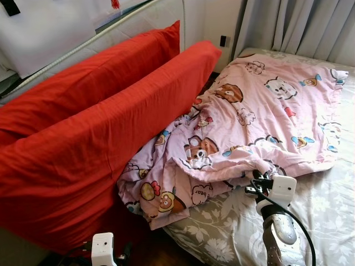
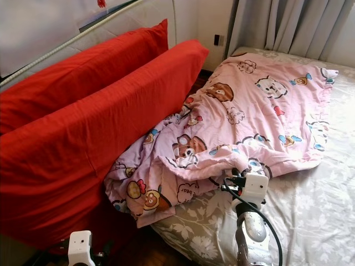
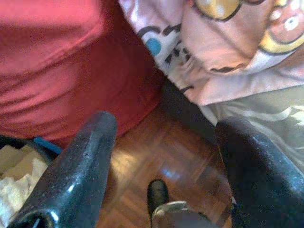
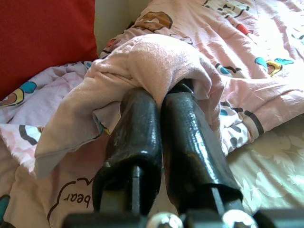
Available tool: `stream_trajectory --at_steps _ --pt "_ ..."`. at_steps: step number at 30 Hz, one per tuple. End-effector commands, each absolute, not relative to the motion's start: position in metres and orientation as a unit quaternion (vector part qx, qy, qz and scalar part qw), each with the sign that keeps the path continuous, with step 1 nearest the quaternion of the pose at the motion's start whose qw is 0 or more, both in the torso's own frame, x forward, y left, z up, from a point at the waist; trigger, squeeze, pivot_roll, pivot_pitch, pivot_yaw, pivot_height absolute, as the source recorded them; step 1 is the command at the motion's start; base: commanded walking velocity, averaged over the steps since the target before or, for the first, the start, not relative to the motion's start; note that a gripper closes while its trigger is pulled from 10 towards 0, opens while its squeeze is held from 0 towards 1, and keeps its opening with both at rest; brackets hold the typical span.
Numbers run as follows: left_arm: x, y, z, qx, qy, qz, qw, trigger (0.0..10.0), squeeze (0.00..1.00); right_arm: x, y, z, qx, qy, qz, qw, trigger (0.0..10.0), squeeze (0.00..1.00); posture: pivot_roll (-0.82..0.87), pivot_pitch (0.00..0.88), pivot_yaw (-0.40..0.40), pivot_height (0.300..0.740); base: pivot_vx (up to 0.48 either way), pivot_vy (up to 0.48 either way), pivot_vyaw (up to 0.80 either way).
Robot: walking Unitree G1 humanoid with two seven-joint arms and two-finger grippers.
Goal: Clean up the room
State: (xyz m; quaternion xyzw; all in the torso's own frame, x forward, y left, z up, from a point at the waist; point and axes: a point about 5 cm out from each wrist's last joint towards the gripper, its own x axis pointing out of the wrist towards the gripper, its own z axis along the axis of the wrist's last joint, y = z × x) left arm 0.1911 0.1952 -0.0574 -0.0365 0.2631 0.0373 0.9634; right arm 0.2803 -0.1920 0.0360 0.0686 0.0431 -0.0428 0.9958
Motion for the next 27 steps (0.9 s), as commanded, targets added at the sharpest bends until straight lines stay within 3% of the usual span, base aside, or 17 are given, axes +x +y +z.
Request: stream_trajectory --at_steps 1,6,12,27 --pt "0.189 0.192 -0.057 -0.025 0.262 0.030 0.964 10.0 0.00 0.282 -0.191 0.041 0.069 0.033 -0.043 0.996 10.0 0.00 -0.06 0.147 0.047 0.740 0.000 0.000 0.00" --pt "0.194 0.178 -0.047 -0.026 0.241 0.025 0.970 10.0 0.00 0.283 -0.191 0.042 0.068 0.032 -0.043 0.996 10.0 0.00 -0.06 0.147 0.046 0.740 0.000 0.000 0.00" --pt "0.200 0.153 -0.033 -0.028 0.226 0.020 0.974 10.0 0.00 0.283 -0.191 0.041 0.069 0.033 -0.042 0.996 10.0 0.00 -0.06 0.146 0.048 0.740 -0.271 0.000 0.00" --pt "0.212 0.126 -0.013 -0.027 0.239 0.021 0.970 10.0 0.00 0.287 -0.190 0.047 0.062 0.021 -0.043 0.997 10.0 0.00 -0.06 0.145 0.046 0.740 -0.272 0.000 0.00"
